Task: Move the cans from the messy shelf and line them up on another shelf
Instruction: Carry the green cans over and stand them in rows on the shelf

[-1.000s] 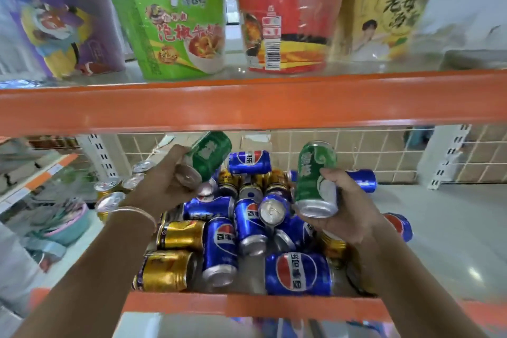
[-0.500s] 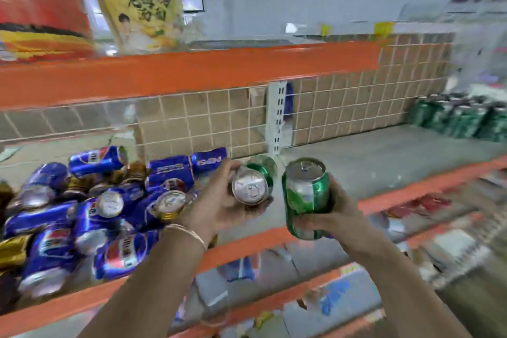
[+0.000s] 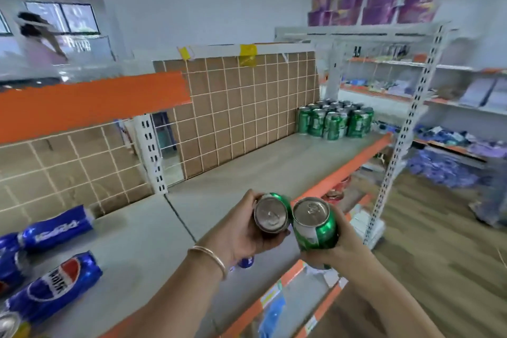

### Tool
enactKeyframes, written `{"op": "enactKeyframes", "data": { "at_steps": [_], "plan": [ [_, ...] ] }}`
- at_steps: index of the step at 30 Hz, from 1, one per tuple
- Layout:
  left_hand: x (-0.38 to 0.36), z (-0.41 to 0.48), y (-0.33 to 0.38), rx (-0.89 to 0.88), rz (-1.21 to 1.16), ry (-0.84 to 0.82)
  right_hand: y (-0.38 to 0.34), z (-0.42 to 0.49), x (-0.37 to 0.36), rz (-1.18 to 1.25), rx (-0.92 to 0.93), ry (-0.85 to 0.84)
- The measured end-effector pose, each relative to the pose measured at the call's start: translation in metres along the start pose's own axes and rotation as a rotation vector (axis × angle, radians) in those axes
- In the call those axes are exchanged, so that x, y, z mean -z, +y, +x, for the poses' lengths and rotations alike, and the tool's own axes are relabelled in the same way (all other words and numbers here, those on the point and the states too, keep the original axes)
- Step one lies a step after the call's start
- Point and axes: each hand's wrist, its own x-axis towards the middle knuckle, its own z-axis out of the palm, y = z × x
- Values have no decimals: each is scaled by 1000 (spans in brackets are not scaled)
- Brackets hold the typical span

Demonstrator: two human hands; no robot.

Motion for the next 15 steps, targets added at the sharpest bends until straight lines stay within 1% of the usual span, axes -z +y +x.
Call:
{"op": "enactKeyframes", "data": {
  "at_steps": [3, 6, 11, 15],
  "plan": [
    [-12, 50, 14, 21, -42, -65, 13, 40, 24, -68, 45, 60],
    [-24, 98, 33, 38, -47, -110, 19, 85, 48, -31, 16, 70],
    [-41, 173, 71, 127, -10, -139, 25, 156, 82, -48, 42, 168],
    [-63, 215, 96, 171, 23, -224, 40, 204, 108, -34, -30, 192]
  ]
}}
